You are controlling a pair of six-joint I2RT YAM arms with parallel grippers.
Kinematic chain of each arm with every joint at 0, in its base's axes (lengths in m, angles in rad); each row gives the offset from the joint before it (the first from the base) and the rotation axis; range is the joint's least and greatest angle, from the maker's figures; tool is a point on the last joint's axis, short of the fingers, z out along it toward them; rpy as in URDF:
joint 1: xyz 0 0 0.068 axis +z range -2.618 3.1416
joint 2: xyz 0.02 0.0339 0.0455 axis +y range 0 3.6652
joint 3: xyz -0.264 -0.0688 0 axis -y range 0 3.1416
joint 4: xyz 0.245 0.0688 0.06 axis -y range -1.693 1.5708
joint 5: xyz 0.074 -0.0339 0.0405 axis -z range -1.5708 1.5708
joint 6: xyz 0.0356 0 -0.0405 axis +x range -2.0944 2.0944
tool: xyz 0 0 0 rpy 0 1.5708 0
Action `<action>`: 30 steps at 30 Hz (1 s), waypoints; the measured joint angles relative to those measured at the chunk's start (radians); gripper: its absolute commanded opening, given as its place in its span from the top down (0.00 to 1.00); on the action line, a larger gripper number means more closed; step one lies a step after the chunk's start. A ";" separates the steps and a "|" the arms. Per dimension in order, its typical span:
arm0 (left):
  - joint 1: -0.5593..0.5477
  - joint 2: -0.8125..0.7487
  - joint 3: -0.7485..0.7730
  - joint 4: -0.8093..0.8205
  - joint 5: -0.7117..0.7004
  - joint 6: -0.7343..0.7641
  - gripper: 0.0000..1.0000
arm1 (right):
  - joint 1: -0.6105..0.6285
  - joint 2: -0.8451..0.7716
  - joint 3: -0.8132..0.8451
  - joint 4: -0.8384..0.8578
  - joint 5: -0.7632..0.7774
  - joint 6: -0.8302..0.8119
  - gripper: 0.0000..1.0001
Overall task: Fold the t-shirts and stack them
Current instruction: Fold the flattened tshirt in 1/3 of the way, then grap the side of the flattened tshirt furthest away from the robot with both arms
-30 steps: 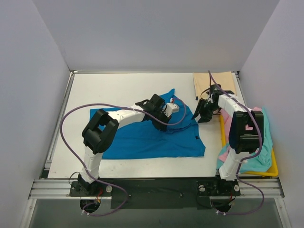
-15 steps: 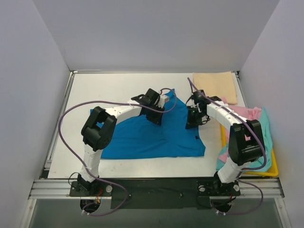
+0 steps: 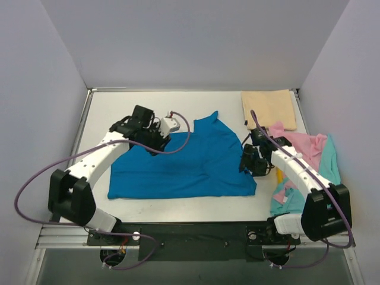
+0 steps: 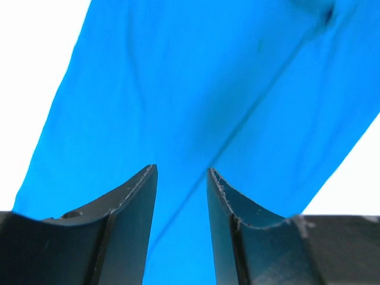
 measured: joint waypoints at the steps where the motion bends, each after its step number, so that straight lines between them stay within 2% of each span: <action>1: 0.026 -0.062 -0.045 -0.032 -0.023 0.072 0.45 | -0.001 -0.047 -0.030 -0.017 0.009 0.021 0.45; 4: 0.058 -0.172 -0.184 -0.129 -0.091 0.232 0.38 | -0.002 -0.142 -0.144 -0.037 0.026 0.096 0.44; 5: 0.062 -0.191 -0.236 -0.166 -0.113 0.275 0.28 | -0.003 -0.154 -0.179 -0.036 0.027 0.115 0.44; 9: 0.072 -0.214 -0.426 -0.294 -0.206 0.393 0.27 | -0.037 -0.167 -0.327 -0.014 0.010 0.177 0.48; 14: 0.073 -0.244 -0.562 -0.321 -0.305 0.458 0.27 | -0.160 -0.166 -0.390 0.046 -0.046 0.194 0.62; 15: 0.073 -0.248 -0.574 -0.314 -0.320 0.463 0.27 | -0.171 -0.165 -0.390 0.056 -0.056 0.194 0.68; 16: 0.073 -0.249 -0.586 -0.301 -0.334 0.467 0.32 | -0.174 -0.165 -0.391 0.068 -0.066 0.193 0.71; 17: 0.073 -0.250 -0.595 -0.283 -0.348 0.470 0.35 | -0.177 -0.164 -0.393 0.080 -0.073 0.190 0.80; 18: 0.073 -0.250 -0.603 -0.264 -0.357 0.471 0.51 | -0.183 -0.164 -0.396 0.092 -0.080 0.188 0.86; 19: 0.073 -0.250 -0.610 -0.247 -0.365 0.473 0.62 | -0.188 -0.165 -0.399 0.101 -0.090 0.185 0.95; 20: 0.073 -0.250 -0.615 -0.235 -0.370 0.472 0.85 | -0.199 -0.166 -0.406 0.112 -0.103 0.185 1.00; 22: 0.073 -0.250 -0.620 -0.221 -0.374 0.478 1.00 | -0.228 -0.184 -0.424 0.122 -0.121 0.188 1.00; 30: 0.069 -0.255 -0.598 -0.283 -0.371 0.516 1.00 | -0.267 -0.406 -0.461 0.025 -0.114 0.201 1.00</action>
